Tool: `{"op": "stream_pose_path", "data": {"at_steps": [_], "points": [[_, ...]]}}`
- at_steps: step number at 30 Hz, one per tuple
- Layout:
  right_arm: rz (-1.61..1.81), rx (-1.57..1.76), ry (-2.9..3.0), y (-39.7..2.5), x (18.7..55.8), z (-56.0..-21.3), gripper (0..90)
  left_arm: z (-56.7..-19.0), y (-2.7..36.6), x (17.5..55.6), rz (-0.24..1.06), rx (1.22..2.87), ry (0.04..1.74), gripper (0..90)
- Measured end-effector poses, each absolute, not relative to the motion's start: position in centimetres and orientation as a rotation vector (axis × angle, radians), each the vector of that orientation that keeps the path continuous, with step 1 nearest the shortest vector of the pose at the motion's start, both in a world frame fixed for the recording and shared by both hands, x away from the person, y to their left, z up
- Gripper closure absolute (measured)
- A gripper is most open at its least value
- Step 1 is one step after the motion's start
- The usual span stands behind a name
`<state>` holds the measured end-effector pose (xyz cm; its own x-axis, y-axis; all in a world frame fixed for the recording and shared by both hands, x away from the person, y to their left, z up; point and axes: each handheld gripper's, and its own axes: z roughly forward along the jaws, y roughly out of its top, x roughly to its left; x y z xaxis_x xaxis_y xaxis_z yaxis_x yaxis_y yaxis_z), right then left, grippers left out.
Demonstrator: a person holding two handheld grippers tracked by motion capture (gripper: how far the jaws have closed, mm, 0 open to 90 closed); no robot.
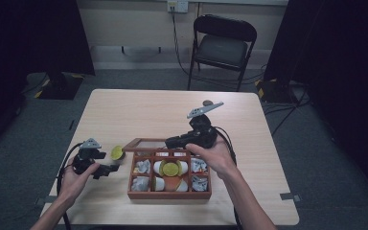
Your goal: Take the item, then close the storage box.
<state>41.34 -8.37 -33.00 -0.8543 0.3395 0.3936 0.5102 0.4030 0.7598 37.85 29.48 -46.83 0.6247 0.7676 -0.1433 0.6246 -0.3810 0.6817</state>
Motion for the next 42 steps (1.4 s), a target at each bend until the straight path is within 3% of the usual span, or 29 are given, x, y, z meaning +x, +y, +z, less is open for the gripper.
{"op": "stream_pose_path", "data": {"at_steps": [10,16,42], "points": [[-1.441,-0.760,-2.476,-8.4,41.3,-33.1,81.6,-49.8,28.9,36.5,0.372,2.199,1.082,16.2],[-1.435,-0.755,-2.502,-8.3,40.9,-33.1,81.5,-50.8,29.1,36.5,0.420,2.143,1.043,3.3],[-1.364,-0.648,-2.615,-7.8,38.8,-34.6,81.6,-50.8,29.0,36.6,0.408,2.145,1.043,1.4]]}}
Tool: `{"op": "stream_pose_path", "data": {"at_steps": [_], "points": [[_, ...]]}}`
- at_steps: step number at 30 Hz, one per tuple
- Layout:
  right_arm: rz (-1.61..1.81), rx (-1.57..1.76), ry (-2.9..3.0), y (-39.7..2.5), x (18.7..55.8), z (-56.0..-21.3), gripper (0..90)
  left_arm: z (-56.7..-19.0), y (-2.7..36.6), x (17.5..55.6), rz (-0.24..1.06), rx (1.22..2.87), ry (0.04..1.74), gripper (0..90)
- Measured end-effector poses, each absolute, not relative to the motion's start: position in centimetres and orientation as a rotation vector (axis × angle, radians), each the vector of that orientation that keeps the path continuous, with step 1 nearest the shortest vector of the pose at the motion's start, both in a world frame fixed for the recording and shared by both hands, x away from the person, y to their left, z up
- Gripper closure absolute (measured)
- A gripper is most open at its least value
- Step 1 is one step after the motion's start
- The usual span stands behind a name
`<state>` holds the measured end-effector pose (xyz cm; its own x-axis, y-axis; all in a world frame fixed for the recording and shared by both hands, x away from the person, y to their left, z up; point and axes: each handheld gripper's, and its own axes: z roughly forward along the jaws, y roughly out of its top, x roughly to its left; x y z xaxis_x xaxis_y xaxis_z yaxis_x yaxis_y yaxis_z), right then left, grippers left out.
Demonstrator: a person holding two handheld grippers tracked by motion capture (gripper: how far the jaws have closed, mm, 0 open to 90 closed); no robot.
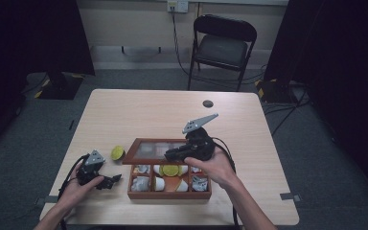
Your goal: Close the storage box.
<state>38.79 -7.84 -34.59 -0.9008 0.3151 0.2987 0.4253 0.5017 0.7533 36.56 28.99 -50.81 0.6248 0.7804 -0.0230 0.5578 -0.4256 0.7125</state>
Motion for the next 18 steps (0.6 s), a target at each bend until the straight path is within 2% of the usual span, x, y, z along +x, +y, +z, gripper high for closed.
{"op": "stream_pose_path", "data": {"at_steps": [18], "points": [[-1.287,-0.598,-2.661,-7.4,37.6,-36.2,81.7,-50.9,28.9,36.6,0.402,2.146,1.039,0.4]]}}
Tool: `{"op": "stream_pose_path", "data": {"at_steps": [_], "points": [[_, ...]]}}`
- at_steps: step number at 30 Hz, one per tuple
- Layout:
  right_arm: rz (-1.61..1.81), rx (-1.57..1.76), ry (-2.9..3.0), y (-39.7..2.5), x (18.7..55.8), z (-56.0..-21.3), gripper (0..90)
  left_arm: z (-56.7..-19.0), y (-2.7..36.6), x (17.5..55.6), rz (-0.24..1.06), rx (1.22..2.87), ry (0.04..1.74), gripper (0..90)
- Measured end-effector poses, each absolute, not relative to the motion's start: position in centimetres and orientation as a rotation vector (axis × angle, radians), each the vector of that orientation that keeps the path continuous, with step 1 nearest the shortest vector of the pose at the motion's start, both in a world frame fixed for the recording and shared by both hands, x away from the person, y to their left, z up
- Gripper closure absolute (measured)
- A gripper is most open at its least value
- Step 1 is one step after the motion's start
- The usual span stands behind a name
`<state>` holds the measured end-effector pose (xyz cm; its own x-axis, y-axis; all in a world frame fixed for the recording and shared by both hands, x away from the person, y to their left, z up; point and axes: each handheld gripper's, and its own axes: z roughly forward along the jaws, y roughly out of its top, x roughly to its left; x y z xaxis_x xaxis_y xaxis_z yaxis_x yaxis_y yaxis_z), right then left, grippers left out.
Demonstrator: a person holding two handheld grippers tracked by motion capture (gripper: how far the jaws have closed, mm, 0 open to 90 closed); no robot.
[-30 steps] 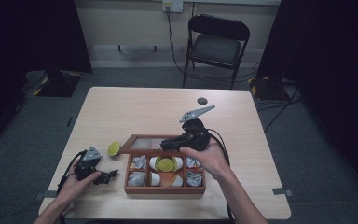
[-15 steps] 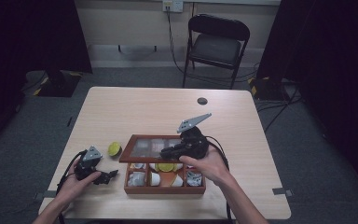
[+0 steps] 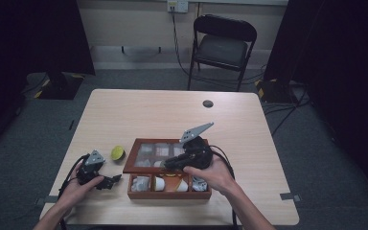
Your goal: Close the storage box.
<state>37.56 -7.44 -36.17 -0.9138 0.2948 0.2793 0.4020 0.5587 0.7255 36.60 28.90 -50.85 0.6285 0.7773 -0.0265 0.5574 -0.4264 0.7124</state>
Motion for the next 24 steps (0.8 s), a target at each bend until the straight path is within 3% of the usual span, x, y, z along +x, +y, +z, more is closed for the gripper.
{"op": "stream_pose_path", "data": {"at_steps": [24], "points": [[-1.176,-0.533,-2.736,-6.7,36.1,-39.0,81.8,-50.9,28.9,36.6,0.406,2.145,1.043,0.0]]}}
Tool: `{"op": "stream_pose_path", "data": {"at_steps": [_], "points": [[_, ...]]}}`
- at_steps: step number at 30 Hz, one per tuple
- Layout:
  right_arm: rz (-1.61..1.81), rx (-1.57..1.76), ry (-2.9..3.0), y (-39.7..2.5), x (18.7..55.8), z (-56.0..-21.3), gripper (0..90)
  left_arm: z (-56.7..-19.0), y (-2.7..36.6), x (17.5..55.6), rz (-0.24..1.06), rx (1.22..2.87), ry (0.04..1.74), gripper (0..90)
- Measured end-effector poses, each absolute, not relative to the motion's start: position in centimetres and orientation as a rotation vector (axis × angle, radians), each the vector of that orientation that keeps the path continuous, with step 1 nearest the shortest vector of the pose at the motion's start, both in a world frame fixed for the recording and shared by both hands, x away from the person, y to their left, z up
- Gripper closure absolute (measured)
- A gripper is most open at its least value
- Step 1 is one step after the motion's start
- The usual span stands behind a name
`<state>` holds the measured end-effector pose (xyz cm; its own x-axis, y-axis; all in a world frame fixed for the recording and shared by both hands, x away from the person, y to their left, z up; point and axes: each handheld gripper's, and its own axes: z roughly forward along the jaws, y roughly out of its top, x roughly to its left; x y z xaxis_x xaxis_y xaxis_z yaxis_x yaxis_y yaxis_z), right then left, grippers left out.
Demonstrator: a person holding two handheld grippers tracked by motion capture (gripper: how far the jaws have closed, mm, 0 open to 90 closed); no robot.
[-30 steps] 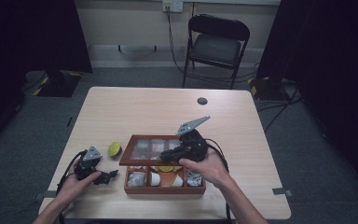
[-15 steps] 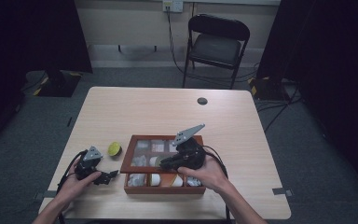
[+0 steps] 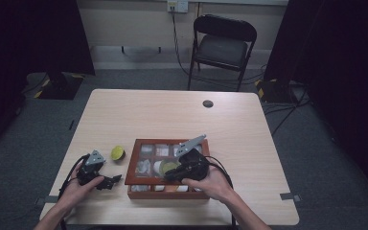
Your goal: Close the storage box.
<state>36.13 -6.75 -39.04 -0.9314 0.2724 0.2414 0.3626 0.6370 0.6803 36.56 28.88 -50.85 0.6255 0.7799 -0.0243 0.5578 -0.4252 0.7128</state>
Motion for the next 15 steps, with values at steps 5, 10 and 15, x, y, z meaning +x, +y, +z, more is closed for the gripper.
{"op": "stream_pose_path", "data": {"at_steps": [5,10,15], "points": [[-1.173,-0.524,-2.742,-6.6,35.9,-39.4,81.8,-50.9,28.9,36.6,0.407,2.146,1.043,0.0],[-1.173,-0.522,-2.741,-6.6,35.8,-40.0,81.8,-50.9,28.9,36.6,0.406,2.145,1.043,0.0],[-1.139,-0.518,-2.753,-6.4,35.6,-40.9,81.9,-50.9,28.9,36.6,0.406,2.145,1.043,0.0]]}}
